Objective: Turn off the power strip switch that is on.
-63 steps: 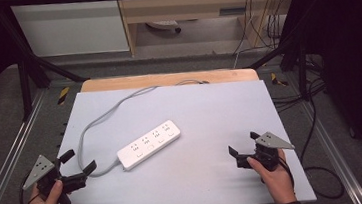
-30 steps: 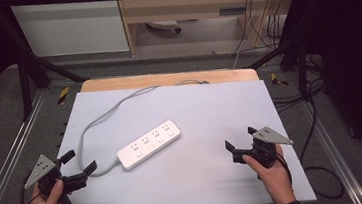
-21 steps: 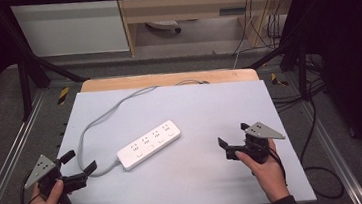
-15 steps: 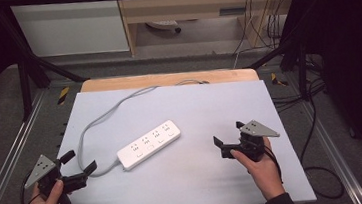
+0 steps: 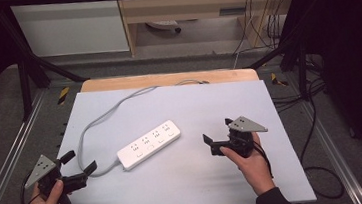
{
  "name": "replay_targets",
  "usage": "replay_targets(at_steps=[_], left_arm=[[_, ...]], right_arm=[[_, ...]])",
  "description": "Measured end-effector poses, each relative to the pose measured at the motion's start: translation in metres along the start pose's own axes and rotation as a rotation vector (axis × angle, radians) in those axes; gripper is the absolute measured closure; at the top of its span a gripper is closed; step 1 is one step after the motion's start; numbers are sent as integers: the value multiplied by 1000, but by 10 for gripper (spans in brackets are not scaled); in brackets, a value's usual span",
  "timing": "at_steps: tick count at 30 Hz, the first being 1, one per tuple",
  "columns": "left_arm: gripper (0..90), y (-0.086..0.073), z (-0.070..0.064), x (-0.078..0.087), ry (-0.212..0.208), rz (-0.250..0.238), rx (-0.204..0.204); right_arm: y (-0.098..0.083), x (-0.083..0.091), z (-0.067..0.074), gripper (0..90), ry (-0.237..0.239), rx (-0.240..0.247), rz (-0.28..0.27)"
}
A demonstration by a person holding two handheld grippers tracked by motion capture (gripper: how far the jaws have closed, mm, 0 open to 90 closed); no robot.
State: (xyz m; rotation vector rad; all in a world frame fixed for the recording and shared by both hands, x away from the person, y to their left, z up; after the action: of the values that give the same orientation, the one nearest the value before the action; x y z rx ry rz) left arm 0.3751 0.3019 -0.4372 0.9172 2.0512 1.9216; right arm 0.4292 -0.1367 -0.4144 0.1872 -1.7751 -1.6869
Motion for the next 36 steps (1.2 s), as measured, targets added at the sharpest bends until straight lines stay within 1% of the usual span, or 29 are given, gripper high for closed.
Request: replay_targets(at_steps=[7, 11, 12, 15, 19, 22, 27, 28, 29, 36], left_arm=[[40, 0, 0, 0, -1, 1, 0], [40, -1, 0, 0, -3, 2, -2], [39, -1, 0, 0, -3, 2, -2], [39, -1, 0, -1, -3, 3, -5], [39, -1, 1, -2, 3, 6, -8], [39, -1, 2, -2, 7, 9, -7], [39, -1, 2, -2, 5, 5, -7], [39, -1, 2, -2, 5, 5, -8], [39, -1, 2, -1, 3, 7, -11], [39, -1, 1, -1, 2, 7, -13]], right_arm=[[3, -6, 4, 22, 17, -12, -7], [6, -10, 4, 22, 4, -31, -15], [7, -11, 4, 20, 4, -29, -17], [9, -13, 5, 25, 17, -33, -26], [13, -18, 9, 33, 46, -32, -29], [17, -22, 14, 34, 71, -27, -31], [23, -31, 28, 35, 97, -9, -28], [23, -31, 28, 35, 97, -9, -28], [25, -35, 33, 36, 104, 3, -25], [25, -50, 50, 41, 131, 27, -4]])
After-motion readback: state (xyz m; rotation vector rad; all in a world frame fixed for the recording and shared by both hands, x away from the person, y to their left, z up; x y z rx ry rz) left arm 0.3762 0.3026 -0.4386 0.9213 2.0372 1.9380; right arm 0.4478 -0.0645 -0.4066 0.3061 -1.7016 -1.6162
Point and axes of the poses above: each handheld gripper's, and its own axes: x roughly backward along the jaws, y roughly out of its top, z roughly to its left, the point moved 7 cm from there along -x, roughly forward along the jaws, and after that the axes turned 1 degree about z, right-handed, at the moved point
